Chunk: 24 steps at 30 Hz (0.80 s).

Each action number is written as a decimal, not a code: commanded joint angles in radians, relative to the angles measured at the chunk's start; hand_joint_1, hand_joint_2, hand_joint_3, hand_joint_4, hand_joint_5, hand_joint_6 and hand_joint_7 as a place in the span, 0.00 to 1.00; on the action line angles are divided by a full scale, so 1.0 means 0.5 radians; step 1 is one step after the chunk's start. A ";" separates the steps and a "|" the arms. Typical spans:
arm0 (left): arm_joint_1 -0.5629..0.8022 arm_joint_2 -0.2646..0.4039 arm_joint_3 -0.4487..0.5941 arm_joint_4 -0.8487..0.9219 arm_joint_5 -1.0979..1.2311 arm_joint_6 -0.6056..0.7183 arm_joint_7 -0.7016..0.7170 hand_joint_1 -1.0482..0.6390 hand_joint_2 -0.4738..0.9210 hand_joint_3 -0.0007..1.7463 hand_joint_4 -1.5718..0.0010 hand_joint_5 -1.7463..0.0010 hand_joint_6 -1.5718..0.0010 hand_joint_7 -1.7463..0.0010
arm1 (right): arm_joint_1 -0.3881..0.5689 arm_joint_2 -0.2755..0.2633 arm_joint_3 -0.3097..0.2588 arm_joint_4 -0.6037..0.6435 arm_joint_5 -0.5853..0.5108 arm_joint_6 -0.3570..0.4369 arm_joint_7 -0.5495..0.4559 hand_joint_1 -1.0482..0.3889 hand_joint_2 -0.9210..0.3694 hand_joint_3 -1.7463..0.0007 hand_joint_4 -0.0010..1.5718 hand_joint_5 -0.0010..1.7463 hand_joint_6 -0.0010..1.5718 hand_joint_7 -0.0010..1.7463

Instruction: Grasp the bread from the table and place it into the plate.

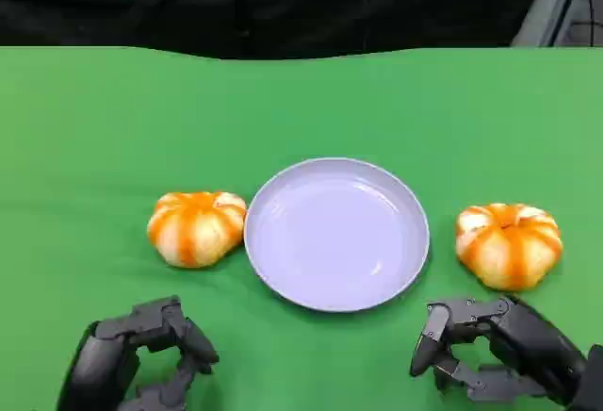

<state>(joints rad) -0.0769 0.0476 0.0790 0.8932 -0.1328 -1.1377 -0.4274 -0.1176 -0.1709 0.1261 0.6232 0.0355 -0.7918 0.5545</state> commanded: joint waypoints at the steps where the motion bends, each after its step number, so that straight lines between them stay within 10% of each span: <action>1: -0.001 0.039 0.001 0.002 0.000 -0.013 0.007 0.64 0.76 0.58 0.46 0.22 0.40 0.37 | -0.008 -0.030 -0.015 0.002 0.012 -0.025 -0.003 0.67 0.05 0.66 0.46 0.91 0.51 0.63; 23: -0.008 0.029 0.003 -0.018 0.005 -0.030 0.038 0.66 0.73 0.60 0.46 0.28 0.39 0.41 | -0.003 -0.031 -0.019 0.000 0.035 -0.021 0.016 0.66 0.04 0.67 0.45 0.92 0.51 0.63; 24: -0.018 0.030 0.006 -0.019 0.005 -0.025 0.042 0.58 0.81 0.38 0.46 0.54 0.41 0.64 | -0.004 -0.033 -0.019 0.002 0.037 -0.018 0.020 0.67 0.04 0.68 0.45 0.92 0.51 0.63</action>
<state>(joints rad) -0.0769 0.0475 0.0769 0.8872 -0.1327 -1.1398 -0.4202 -0.1176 -0.1710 0.1256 0.6231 0.0385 -0.7918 0.5571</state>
